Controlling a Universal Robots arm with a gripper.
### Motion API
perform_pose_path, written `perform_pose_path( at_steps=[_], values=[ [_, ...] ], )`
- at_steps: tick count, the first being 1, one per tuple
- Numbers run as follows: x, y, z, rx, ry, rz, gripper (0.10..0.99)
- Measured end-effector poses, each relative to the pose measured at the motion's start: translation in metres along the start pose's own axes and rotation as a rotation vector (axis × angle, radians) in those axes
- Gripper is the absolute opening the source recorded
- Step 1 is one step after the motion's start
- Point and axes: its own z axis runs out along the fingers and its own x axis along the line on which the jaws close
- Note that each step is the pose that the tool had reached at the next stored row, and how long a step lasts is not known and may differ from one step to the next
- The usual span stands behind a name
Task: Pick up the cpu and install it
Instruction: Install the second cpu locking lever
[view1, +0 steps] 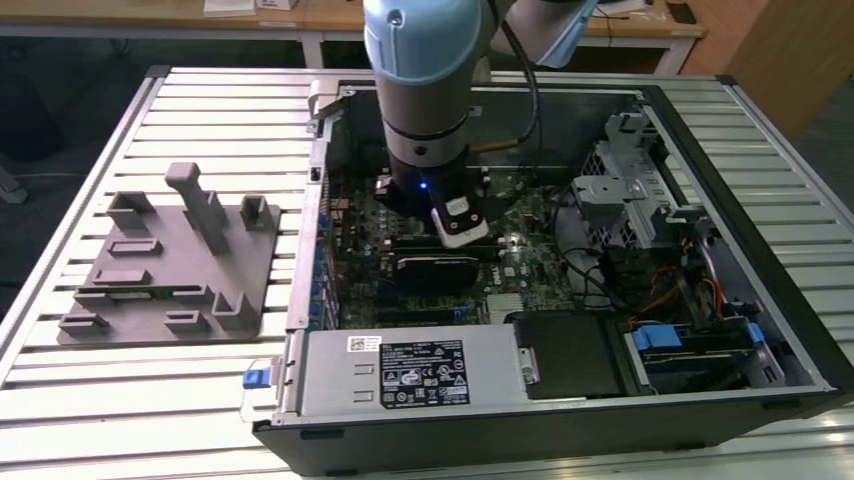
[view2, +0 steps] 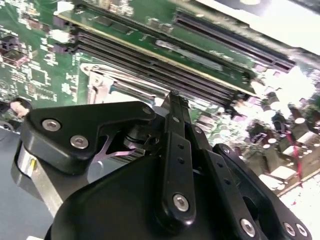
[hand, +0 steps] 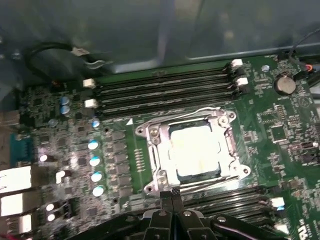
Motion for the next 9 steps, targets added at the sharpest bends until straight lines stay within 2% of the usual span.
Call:
perform_pose_path(
  at_steps=[5, 9],
  values=[
    [-0.0082, 0.0078, 0.0034, 0.002, 0.0014, 0.001, 0.106],
    [-0.0120, 0.0175, 0.0069, 0.011, 0.0027, 0.000, 0.106]
  ],
)
